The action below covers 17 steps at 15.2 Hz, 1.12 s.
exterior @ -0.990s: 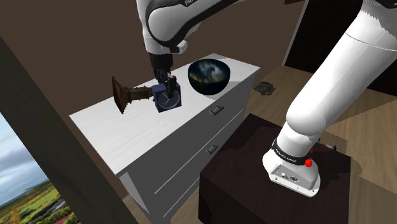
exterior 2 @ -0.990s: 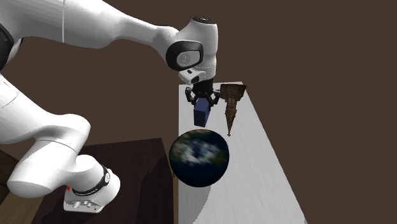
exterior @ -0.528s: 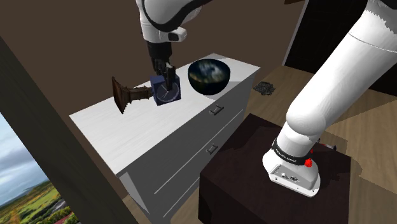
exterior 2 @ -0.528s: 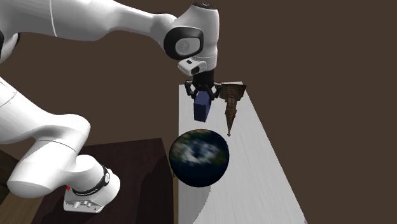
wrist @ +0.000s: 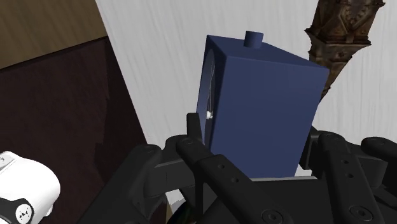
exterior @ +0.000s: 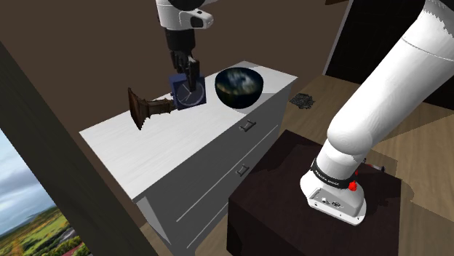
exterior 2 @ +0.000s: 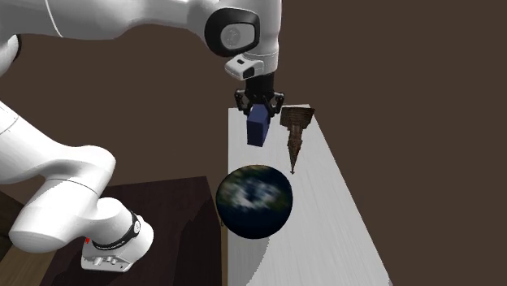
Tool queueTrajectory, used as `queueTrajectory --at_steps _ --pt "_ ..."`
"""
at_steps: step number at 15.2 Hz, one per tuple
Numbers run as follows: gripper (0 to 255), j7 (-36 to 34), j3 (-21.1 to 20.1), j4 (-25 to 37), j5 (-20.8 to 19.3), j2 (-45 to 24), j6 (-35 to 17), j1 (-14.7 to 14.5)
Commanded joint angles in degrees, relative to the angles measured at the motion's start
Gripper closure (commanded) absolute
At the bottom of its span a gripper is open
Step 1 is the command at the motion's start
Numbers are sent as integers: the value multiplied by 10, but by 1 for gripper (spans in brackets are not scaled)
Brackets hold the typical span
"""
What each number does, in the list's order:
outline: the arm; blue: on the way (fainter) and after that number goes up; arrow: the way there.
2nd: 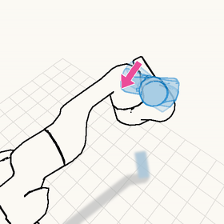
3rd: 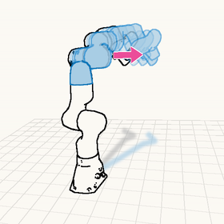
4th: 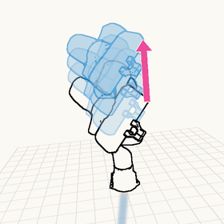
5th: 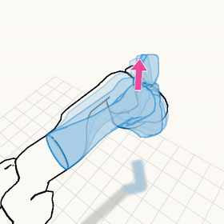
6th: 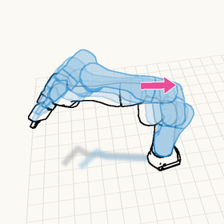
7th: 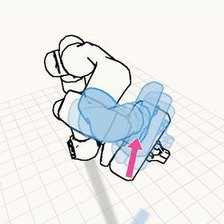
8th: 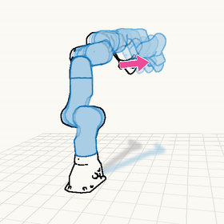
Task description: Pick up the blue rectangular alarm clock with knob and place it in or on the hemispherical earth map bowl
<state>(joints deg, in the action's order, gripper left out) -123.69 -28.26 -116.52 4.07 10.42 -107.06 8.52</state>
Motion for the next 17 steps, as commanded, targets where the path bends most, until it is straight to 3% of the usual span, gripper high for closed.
queueTrajectory --at_steps 1,17 --pt "255 0 1 15 0 1 15 0" --pt "255 -2 5 145 -5 -6 139 4"
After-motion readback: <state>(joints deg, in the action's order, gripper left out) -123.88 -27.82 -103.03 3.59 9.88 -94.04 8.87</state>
